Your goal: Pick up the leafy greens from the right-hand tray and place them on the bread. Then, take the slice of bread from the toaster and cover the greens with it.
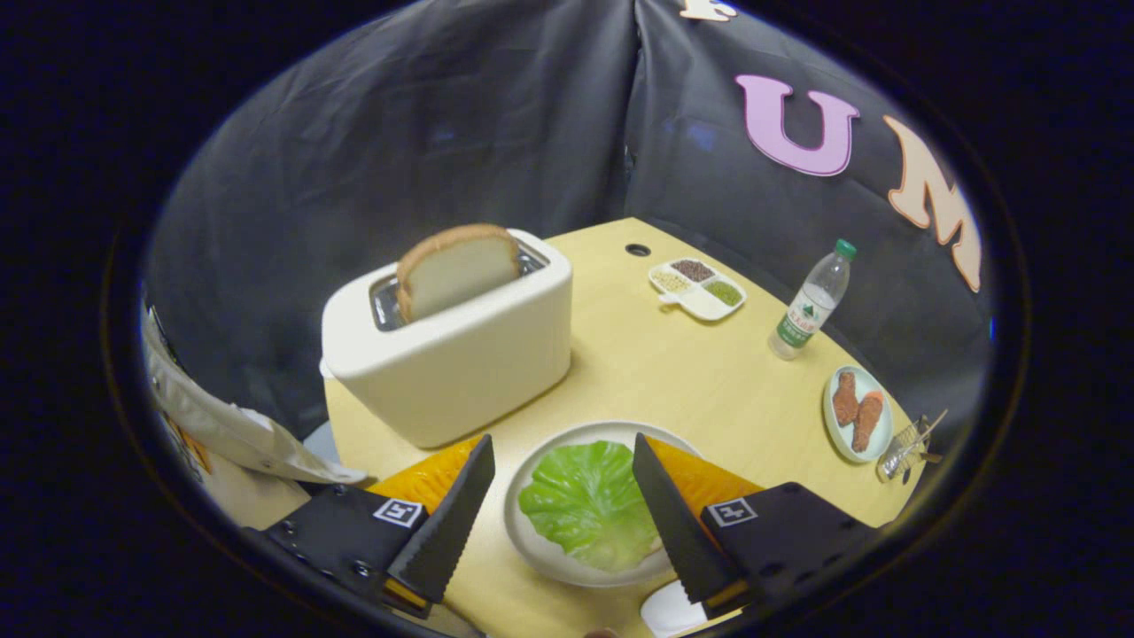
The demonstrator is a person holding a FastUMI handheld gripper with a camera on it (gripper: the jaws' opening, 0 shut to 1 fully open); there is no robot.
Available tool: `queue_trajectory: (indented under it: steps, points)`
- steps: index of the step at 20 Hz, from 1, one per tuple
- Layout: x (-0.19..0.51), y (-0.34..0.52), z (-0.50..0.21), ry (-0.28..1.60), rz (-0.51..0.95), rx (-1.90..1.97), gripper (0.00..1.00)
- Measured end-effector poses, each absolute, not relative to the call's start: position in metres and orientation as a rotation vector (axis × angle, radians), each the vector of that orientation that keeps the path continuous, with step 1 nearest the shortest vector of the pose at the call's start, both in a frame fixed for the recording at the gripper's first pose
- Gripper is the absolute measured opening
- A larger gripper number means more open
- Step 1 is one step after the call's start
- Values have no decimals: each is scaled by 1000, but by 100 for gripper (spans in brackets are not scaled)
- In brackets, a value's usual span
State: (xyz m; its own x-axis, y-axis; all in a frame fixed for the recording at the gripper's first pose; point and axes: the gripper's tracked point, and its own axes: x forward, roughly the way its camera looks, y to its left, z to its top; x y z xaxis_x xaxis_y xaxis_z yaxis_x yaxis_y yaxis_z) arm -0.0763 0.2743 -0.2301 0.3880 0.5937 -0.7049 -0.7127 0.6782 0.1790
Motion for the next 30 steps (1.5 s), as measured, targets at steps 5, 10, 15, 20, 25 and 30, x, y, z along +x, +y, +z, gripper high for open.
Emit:
queue_trajectory:
  steps: [5,10,15,20,25,30]
  points:
    - [-71,303,-185,799,850,-66,100]
    - [-67,334,-164,806,871,9,99]
    - [-65,366,-152,806,906,68,98]
    - [-58,391,-153,835,903,108,98]
    - [-51,404,-168,904,859,144,96]
    - [-48,410,-179,938,835,151,94]
